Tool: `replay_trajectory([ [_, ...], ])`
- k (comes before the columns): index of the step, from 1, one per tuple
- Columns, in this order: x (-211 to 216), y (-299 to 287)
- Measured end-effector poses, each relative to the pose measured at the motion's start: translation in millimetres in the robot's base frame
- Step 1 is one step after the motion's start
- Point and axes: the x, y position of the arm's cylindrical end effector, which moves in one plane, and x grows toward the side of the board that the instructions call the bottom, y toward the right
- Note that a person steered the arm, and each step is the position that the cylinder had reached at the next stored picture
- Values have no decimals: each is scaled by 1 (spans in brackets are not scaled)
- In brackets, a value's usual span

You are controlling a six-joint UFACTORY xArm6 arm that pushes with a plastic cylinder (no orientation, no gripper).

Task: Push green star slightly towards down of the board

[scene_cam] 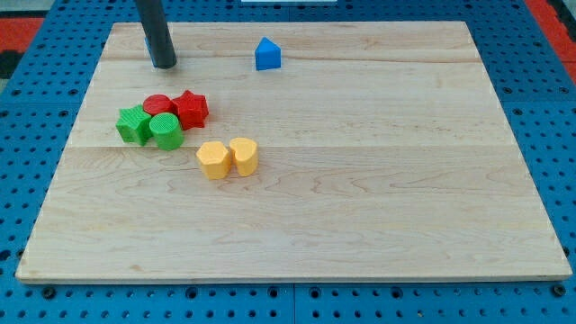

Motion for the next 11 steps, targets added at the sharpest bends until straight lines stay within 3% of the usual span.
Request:
replay_trajectory([
  [1, 25, 20],
  [3, 68, -4],
  [5, 67, -59],
  [8, 91, -57],
  [10, 105, 14],
  [11, 112, -2],
])
